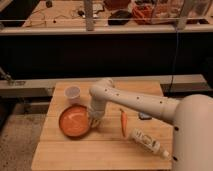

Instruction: Drag the ceramic bowl in a circle

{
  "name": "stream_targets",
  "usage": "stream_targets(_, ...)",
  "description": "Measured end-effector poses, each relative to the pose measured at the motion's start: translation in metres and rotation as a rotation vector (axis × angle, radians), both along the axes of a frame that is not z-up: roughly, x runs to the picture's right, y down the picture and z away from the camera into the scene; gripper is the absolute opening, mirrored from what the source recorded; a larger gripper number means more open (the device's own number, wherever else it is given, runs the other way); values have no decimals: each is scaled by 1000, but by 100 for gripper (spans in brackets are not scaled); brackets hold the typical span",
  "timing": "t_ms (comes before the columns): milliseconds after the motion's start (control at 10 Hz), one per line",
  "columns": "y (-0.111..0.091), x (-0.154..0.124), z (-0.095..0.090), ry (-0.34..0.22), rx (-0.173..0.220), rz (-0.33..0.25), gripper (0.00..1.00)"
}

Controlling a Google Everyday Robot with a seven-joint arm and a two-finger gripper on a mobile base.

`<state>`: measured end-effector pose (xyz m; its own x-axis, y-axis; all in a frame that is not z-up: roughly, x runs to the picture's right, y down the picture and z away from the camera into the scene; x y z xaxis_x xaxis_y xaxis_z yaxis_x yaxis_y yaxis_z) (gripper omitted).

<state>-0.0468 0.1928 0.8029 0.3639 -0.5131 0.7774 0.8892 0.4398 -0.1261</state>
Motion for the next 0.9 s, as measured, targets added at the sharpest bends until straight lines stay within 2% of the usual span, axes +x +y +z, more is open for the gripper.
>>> stream_targets(100, 6, 15, -10, 2, 9, 5, 0)
stream_targets(200, 19, 22, -25, -24, 23, -8, 0)
stream_targets(400, 45, 22, -56, -74, 50, -47, 0)
stream_targets(600, 70, 6, -81, -133, 68, -111, 0)
stream_targets(800, 84, -20, -89, -185, 70, -162, 0)
stream_targets(900, 88, -43, -90, -224, 73, -196, 0)
